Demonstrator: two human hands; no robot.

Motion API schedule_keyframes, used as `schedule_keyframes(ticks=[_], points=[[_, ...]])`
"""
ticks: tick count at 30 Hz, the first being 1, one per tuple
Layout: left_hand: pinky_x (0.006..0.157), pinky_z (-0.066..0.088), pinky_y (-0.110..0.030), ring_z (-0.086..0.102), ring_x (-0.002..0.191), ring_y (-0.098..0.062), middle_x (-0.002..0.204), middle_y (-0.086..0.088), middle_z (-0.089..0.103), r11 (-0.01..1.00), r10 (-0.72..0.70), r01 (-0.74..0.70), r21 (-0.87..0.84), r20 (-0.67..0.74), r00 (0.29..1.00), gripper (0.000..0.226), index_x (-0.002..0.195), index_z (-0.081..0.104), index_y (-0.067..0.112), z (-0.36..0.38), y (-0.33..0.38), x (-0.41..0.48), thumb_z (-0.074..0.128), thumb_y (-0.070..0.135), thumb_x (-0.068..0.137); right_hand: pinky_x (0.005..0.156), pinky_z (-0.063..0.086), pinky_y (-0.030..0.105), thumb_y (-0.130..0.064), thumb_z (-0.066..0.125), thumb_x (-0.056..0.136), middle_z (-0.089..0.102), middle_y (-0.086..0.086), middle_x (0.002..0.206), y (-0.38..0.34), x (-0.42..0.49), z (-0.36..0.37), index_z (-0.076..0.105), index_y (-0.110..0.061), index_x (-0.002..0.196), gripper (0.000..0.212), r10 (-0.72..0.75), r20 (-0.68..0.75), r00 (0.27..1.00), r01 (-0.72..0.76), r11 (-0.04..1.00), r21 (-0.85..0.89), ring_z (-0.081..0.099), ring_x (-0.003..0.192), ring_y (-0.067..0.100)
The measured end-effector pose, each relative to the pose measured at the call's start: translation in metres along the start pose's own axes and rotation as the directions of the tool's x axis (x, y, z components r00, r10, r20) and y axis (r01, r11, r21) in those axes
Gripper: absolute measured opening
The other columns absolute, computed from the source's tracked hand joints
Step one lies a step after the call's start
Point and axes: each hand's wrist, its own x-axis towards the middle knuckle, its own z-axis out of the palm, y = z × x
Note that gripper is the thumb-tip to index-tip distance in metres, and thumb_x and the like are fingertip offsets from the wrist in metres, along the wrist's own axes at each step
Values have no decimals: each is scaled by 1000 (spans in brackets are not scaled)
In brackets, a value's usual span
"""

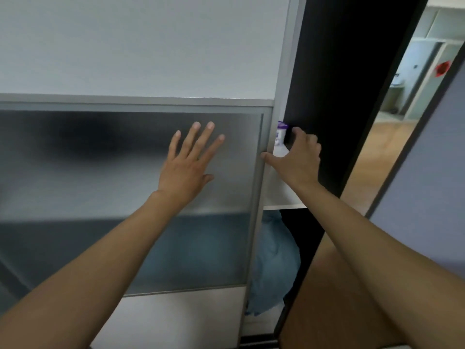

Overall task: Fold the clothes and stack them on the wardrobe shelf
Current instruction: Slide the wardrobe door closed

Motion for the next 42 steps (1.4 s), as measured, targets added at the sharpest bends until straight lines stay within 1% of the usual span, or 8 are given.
schedule_keyframes(ticks=[8,13,16,19,22,27,33,42], points=[[121,1,-52,-7,152,-29,166,-2,-11,998,54,-54,36,3,999,117,158,-3,27,-1,82,40,76,53,76,116,24,61,-62,80,68,7,9,164,77,21,-41,4,-15,157,126,245,24,969,-246,959,142,11,150,34],[120,-6,-50,-8,152,-28,163,2,-21,994,95,-95,58,12,995,121,157,-7,28,-3,114,57,77,53,75,117,28,55,-64,82,63,22,11,160,122,43,-66,12,-10,155,127,269,96,958,-284,931,229,23,148,33],[120,-5,-51,-7,152,-29,166,-2,-12,990,120,-120,79,9,993,120,158,-3,26,-3,129,64,79,50,74,110,28,30,-53,83,71,31,9,157,140,51,-72,14,-11,154,116,235,213,948,-305,860,408,32,144,28],[120,4,-54,0,153,-31,167,-5,-2,984,159,-157,87,-14,987,115,158,7,25,-2,136,64,82,42,73,112,40,41,-42,75,82,46,9,147,149,55,-74,29,-12,151,88,196,262,945,-298,847,441,47,134,27],[119,5,-55,2,153,-30,166,-5,0,978,191,-187,98,-31,981,111,157,12,25,2,137,62,83,37,73,84,55,35,-30,64,85,65,-1,108,154,54,-73,54,-17,128,46,161,175,971,-227,849,477,63,97,13],[120,4,-54,4,153,-30,166,-5,3,974,208,-203,102,-34,978,107,157,13,25,8,148,63,80,31,75,48,37,9,-19,58,85,54,-8,69,158,55,-68,59,-18,86,2,158,51,986,-161,829,536,48,52,-3],[120,-1,-51,4,152,-30,167,-4,6,971,219,-216,103,-22,975,102,157,15,25,16,158,57,78,27,78,46,34,5,-10,54,91,43,-4,66,168,54,-65,43,-24,69,28,199,6,980,-178,866,466,41,58,6],[117,-13,-51,-17,151,-30,166,-4,-11,969,203,-209,129,62,977,109,158,2,26,10,173,60,69,2,75,64,38,22,-8,51,93,49,-3,80,168,42,-79,51,-16,91,9,275,83,958,-281,838,467,49,73,10]])
